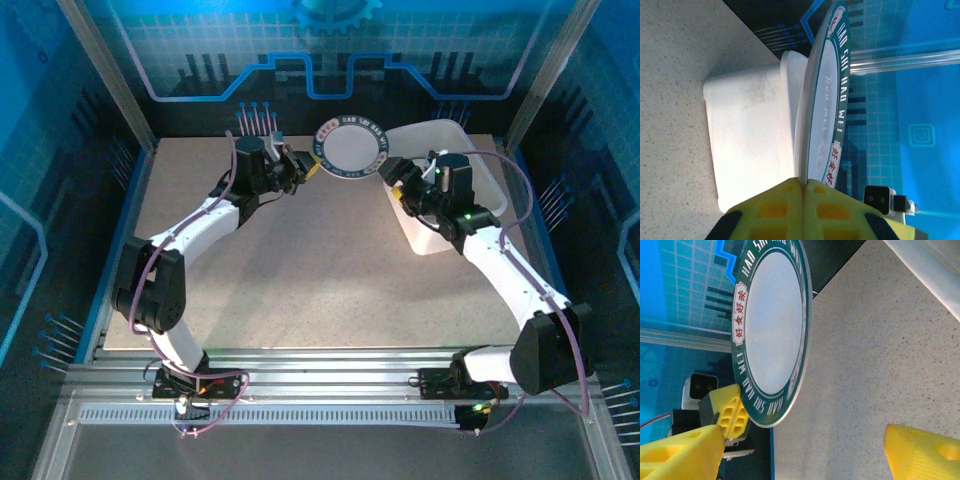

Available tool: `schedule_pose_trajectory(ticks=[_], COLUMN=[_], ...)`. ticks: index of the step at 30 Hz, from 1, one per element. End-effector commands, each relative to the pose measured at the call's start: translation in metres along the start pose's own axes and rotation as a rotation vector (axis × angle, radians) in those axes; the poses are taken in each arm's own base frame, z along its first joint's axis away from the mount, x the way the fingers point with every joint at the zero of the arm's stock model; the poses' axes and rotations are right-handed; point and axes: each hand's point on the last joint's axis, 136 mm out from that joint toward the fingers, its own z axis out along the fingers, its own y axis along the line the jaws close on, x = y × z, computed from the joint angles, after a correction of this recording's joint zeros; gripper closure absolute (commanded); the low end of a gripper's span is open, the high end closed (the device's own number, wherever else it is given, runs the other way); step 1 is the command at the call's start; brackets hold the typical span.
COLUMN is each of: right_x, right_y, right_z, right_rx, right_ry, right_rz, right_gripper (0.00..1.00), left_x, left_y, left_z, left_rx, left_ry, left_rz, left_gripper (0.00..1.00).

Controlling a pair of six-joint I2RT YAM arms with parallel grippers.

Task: Place the plates into the plastic bin on the countertop

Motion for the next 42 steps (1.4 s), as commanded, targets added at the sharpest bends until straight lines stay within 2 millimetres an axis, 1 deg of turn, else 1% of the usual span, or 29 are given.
schedule_pose_trajectory(ticks=[1, 4, 7, 10, 11, 14, 15, 17, 19, 21, 23, 24, 25, 27, 29, 32, 36, 39, 42], right_x=[-0.006, -0.013, -0.019, -0.022, -0.023, -0.024, -0.025, -0.026, -0.03, -0.039, -0.051, -0.06, -0.066, -0.082, -0.096, -0.113, -0.126, -0.135, -0.138], right_y=[-0.001, -0.007, -0.007, -0.008, -0.009, -0.013, -0.016, -0.02, -0.024, -0.029, -0.034, -0.036, -0.039, -0.051, -0.062, -0.084, -0.11, -0.114, -0.129], right_z=[0.009, 0.014, 0.02, 0.021, 0.02, 0.012, 0.009, 0.003, -0.005, -0.018, -0.032, -0.041, -0.047, -0.064, -0.076, -0.083, -0.074, -0.06, -0.047], right_rx=[-0.013, -0.002, -0.025, -0.031, -0.03, -0.014, -0.006, 0.003, 0.003, 0.007, 0.017, 0.022, 0.026, 0.053, 0.077, 0.132, 0.198, 0.225, 0.267], right_ry=[-0.034, -0.057, -0.073, -0.081, -0.088, -0.113, -0.121, -0.131, -0.156, -0.195, -0.24, -0.267, -0.288, -0.337, -0.378, -0.402, -0.389, -0.36, -0.337], right_rz=[0.009, 0.026, 0.049, 0.056, 0.058, 0.045, 0.042, 0.044, 0.052, 0.064, 0.07, 0.072, 0.071, 0.088, 0.097, 0.117, 0.132, 0.077, 0.107], right_gripper=[0.19, 0.24, 0.36, 0.55, 0.64, 0.89, 0.93, 0.97, 1.0, 1.0, 1.0, 1.0, 1.0, 1.0, 1.0, 1.0, 1.0, 1.0, 1.0], left_x=[0.013, 0.024, 0.035, 0.042, 0.042, 0.042, 0.043, 0.045, 0.046, 0.046, 0.043, 0.041, 0.039, 0.033, 0.026, 0.017, 0.013, 0.011, 0.011], left_y=[-0.051, -0.056, -0.057, -0.056, -0.057, -0.056, -0.055, -0.058, -0.062, -0.067, -0.07, -0.072, -0.074, -0.077, -0.079, -0.073, -0.059, -0.048, -0.039], left_z=[-0.008, -0.004, 0.002, 0.007, 0.008, 0.012, 0.014, 0.017, 0.019, 0.02, 0.019, 0.019, 0.018, 0.017, 0.015, 0.015, 0.018, 0.019, 0.019], left_rx=[0.129, 0.136, 0.135, 0.132, 0.131, 0.117, 0.109, 0.11, 0.113, 0.115, 0.106, 0.098, 0.092, 0.077, 0.069, 0.05, 0.019, -0.01, -0.042], left_ry=[0.022, 0.046, 0.078, 0.096, 0.098, 0.109, 0.117, 0.129, 0.139, 0.14, 0.135, 0.132, 0.128, 0.115, 0.098, 0.084, 0.087, 0.087, 0.09], left_rz=[0.049, 0.049, 0.052, 0.049, 0.049, 0.049, 0.048, 0.053, 0.061, 0.077, 0.106, 0.126, 0.147, 0.18, 0.202, 0.203, 0.188, 0.185, 0.182], left_gripper=[1.0, 1.0, 1.0, 1.0, 1.0, 1.0, 1.0, 1.0, 0.89, 0.64, 0.45, 0.39, 0.36, 0.32, 0.3, 0.28, 0.27, 0.27, 0.26])
